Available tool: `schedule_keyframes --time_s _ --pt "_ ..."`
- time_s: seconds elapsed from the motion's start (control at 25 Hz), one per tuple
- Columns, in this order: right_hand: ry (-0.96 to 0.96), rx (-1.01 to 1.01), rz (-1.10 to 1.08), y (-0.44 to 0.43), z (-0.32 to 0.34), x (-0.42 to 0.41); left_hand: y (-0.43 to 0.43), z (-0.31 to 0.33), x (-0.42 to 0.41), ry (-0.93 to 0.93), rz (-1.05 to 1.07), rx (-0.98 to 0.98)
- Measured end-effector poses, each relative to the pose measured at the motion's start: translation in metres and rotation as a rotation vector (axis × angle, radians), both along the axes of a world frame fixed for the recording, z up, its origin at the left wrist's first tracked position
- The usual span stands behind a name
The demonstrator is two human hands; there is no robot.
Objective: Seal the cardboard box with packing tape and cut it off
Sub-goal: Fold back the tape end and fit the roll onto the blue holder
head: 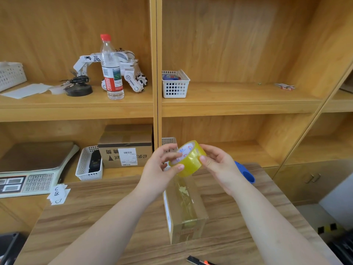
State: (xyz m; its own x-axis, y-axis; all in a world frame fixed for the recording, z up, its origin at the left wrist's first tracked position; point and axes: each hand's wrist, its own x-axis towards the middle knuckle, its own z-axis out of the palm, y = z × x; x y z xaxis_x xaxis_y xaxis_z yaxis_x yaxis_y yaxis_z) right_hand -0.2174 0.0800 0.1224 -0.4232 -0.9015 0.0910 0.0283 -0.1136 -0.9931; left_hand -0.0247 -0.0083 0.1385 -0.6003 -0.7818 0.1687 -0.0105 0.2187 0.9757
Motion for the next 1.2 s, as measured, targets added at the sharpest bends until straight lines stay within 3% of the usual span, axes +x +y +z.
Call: schedule_keyframes --time_s 0.12,0.36,0.96,1.2 --pt "-0.01 -0.036 -0.005 0.003 0.001 -0.017 0.001 -0.004 -0.016 0.003 0.082 0.051" --pt "-0.006 -0.048 0.046 0.018 0.004 -0.071 0.0 -0.012 -0.064 0.01 -0.05 0.208" --pt "0.298 0.119 0.095 0.044 -0.013 -0.219 0.008 -0.017 -0.202 -0.197 -0.108 -0.035" --pt "0.313 0.155 0.073 0.047 -0.033 -0.259 0.012 -0.029 -0.253 -0.245 -0.106 -0.1"
